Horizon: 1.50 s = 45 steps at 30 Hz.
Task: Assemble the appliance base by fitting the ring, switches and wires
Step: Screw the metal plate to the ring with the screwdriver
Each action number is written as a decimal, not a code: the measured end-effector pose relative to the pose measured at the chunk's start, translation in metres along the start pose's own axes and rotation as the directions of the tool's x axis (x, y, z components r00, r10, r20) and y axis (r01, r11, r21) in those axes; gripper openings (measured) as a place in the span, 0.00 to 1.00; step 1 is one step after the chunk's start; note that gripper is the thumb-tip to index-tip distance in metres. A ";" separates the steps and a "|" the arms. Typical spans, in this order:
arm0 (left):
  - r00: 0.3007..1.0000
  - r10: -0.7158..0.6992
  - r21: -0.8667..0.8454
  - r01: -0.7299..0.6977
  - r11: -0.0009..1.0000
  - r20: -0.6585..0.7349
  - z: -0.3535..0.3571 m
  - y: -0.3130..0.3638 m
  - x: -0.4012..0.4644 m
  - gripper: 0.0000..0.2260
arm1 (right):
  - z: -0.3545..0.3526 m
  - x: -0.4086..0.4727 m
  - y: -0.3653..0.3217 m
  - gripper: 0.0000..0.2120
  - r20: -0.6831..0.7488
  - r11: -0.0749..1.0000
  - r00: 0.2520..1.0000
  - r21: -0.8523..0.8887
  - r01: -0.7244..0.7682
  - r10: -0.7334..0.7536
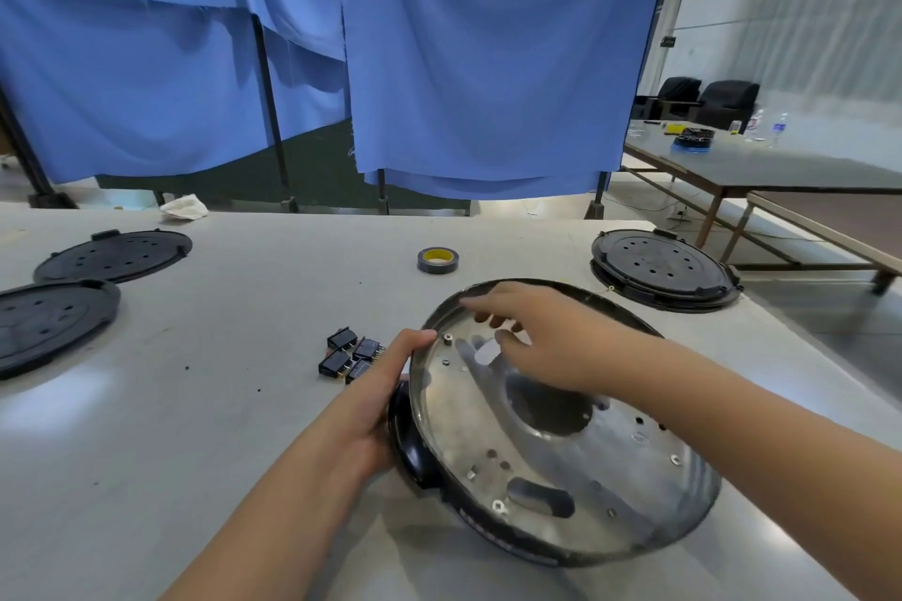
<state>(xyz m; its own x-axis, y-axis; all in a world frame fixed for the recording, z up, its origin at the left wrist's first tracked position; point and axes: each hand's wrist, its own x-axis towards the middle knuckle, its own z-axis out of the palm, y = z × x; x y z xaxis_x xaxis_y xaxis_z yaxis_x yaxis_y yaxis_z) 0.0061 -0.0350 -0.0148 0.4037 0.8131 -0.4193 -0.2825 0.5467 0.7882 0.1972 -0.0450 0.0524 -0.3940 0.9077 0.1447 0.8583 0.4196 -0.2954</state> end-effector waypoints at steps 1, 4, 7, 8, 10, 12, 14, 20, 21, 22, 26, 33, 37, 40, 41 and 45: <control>1.000 0.010 0.004 -0.010 1.000 -0.003 -0.002 0.001 0.001 0.20 | -0.008 -0.001 0.006 0.21 -0.058 0.999 0.998 0.047 -0.013 0.016; 0.999 0.037 0.020 -0.037 0.999 -0.010 -0.009 0.003 0.003 0.19 | -0.031 -0.009 0.030 0.14 -0.219 0.981 0.967 0.171 -0.094 0.131; 0.997 0.075 0.029 -0.075 0.997 -0.013 -0.014 0.009 0.002 0.16 | -0.043 -0.016 0.061 0.13 -0.310 0.943 0.902 0.241 -0.230 0.300; 0.996 0.092 0.034 -0.091 0.995 -0.022 -0.017 0.012 0.002 0.16 | -0.044 -0.019 0.072 0.13 -0.297 0.926 0.885 0.231 -0.299 0.359; 0.991 0.129 0.056 -0.126 0.990 -0.040 -0.022 0.016 0.002 0.16 | -0.041 -0.024 0.091 0.12 -0.163 0.887 0.873 0.131 -0.442 0.459; 0.989 0.140 0.093 -0.135 0.986 -0.049 -0.026 0.020 0.000 0.15 | -0.030 -0.030 0.102 0.15 0.060 0.853 0.851 -0.020 -0.521 0.521; 0.991 0.128 0.118 -0.121 0.986 -0.048 -0.027 0.022 -0.002 0.15 | -0.017 -0.033 0.105 0.16 0.216 0.831 0.803 -0.169 -0.529 0.555; 0.987 0.148 0.127 -0.139 0.982 -0.058 -0.028 0.022 -0.001 0.15 | 0.003 -0.036 0.102 0.04 0.121 0.782 0.802 -0.343 -0.520 0.586; 0.987 0.148 0.126 -0.139 0.982 -0.057 -0.027 0.022 -0.002 0.14 | 0.004 -0.036 0.102 0.01 0.110 0.786 0.810 -0.345 -0.513 0.577; 0.988 0.146 0.124 -0.139 0.983 -0.054 -0.027 0.022 -0.002 0.14 | 0.004 -0.035 0.102 0.01 0.105 0.786 0.812 -0.350 -0.510 0.574; 0.990 0.132 0.116 -0.126 0.985 -0.050 -0.024 0.019 -0.001 0.15 | -0.002 -0.031 0.100 0.02 0.014 0.776 0.821 -0.336 -0.534 0.571; 0.986 0.162 0.101 -0.158 0.982 -0.039 -0.024 0.019 0.000 0.17 | -0.039 -0.026 0.080 0.08 -0.314 0.711 0.763 -0.284 -0.643 0.565; 0.989 0.147 0.069 -0.145 0.987 -0.030 -0.022 0.017 0.001 0.19 | -0.055 -0.024 0.056 0.09 -0.335 0.864 0.811 0.018 -0.503 0.479; 0.992 0.122 0.040 -0.121 0.992 -0.025 -0.014 0.010 0.001 0.17 | -0.067 -0.020 0.031 0.05 -0.347 0.856 0.814 0.412 -0.313 0.465; 0.993 0.112 0.033 -0.111 0.993 -0.024 -0.012 0.008 0.001 0.16 | -0.072 -0.018 0.022 0.04 -0.350 0.804 0.807 0.546 -0.236 0.475; 0.997 0.075 0.018 -0.075 0.997 -0.011 -0.005 0.002 0.000 0.18 | -0.074 -0.010 -0.004 0.03 -0.273 0.467 0.844 0.884 0.032 0.461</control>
<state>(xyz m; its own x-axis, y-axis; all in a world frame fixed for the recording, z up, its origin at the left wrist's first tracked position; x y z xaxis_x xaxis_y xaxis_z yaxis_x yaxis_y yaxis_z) 0.0012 -0.0327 -0.0156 0.3714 0.8541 -0.3641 -0.2963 0.4807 0.8253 0.2224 -0.0559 0.1221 0.1526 0.9576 0.2442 0.0973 0.2313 -0.9680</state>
